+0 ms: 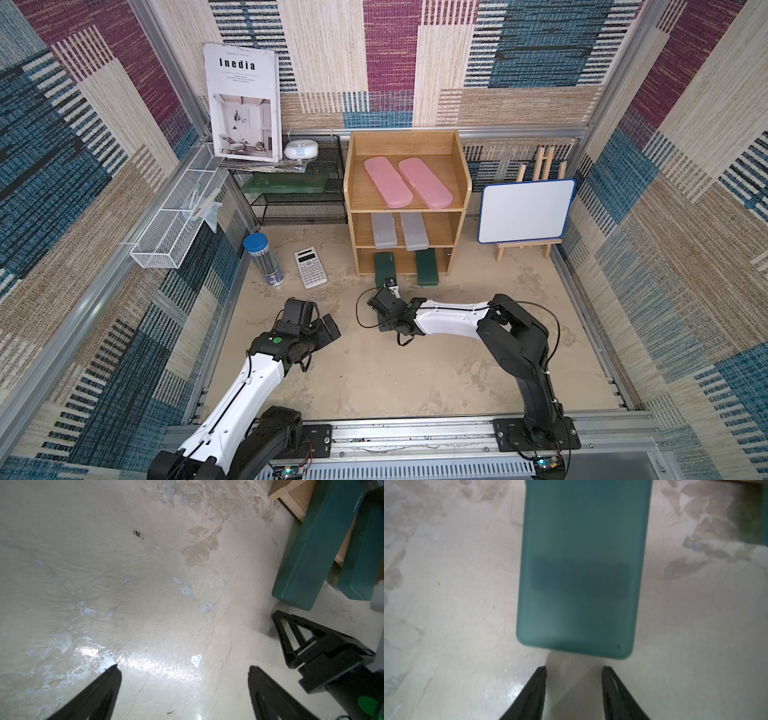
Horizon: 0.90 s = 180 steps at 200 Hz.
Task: Place the pencil cases on the shelf according to color
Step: Place the pencil case on the shelf.
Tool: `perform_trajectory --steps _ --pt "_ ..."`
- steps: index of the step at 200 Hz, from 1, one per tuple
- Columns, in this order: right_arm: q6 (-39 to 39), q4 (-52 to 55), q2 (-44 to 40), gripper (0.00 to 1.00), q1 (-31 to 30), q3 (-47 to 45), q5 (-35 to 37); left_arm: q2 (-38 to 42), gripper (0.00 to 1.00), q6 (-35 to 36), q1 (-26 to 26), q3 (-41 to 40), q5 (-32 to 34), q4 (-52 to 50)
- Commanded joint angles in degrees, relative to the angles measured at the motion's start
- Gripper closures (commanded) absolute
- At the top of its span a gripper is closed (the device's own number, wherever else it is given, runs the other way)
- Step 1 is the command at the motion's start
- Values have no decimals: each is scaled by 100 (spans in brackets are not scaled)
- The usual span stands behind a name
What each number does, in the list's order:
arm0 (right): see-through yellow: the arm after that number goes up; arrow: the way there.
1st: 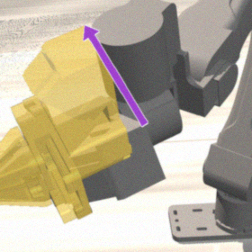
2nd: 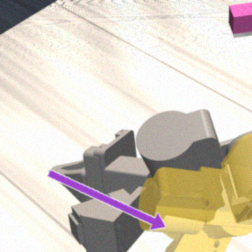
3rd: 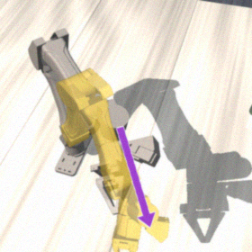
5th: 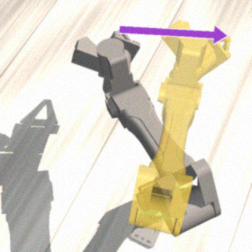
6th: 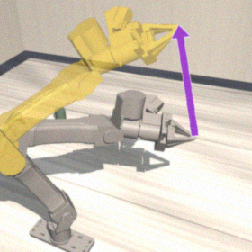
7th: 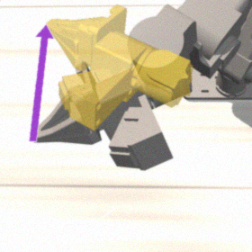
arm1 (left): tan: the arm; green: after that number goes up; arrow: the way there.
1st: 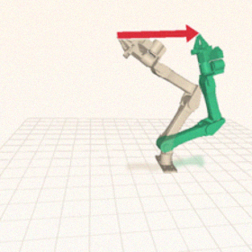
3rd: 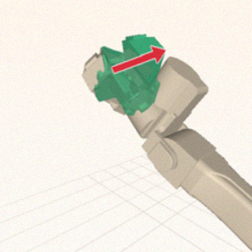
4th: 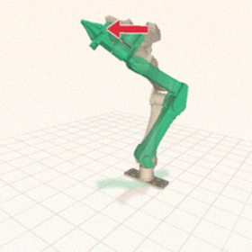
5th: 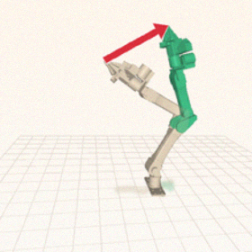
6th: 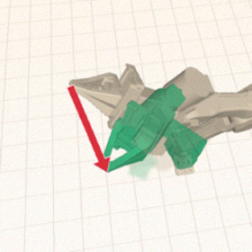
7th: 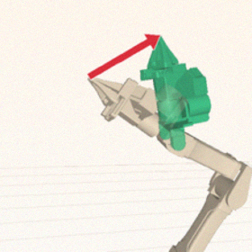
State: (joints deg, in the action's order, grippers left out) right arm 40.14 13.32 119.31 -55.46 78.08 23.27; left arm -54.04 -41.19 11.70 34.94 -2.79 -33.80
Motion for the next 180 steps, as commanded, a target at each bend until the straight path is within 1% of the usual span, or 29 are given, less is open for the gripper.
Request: perform_trajectory --steps 1,46,85,133,160,180 --pt "-115 -62 110 51 89 147 94 50 1 29 -1 73 31 -58" --pt "-355 -57 145 50 285 515 161 67 1 58 -1 95 61 -100" --pt "-563 -66 413 50 414 946 130 51 1 71 -1 137 33 -105" --pt "-587 -169 664 51 528 1216 106 6 1 119 -1 245 96 -174" --pt "-625 -342 450 51 519 1064 -8 2 1 205 -1 340 193 -239" --pt "-660 -490 31 47 478 737 36 88 1 225 -1 428 403 -308"
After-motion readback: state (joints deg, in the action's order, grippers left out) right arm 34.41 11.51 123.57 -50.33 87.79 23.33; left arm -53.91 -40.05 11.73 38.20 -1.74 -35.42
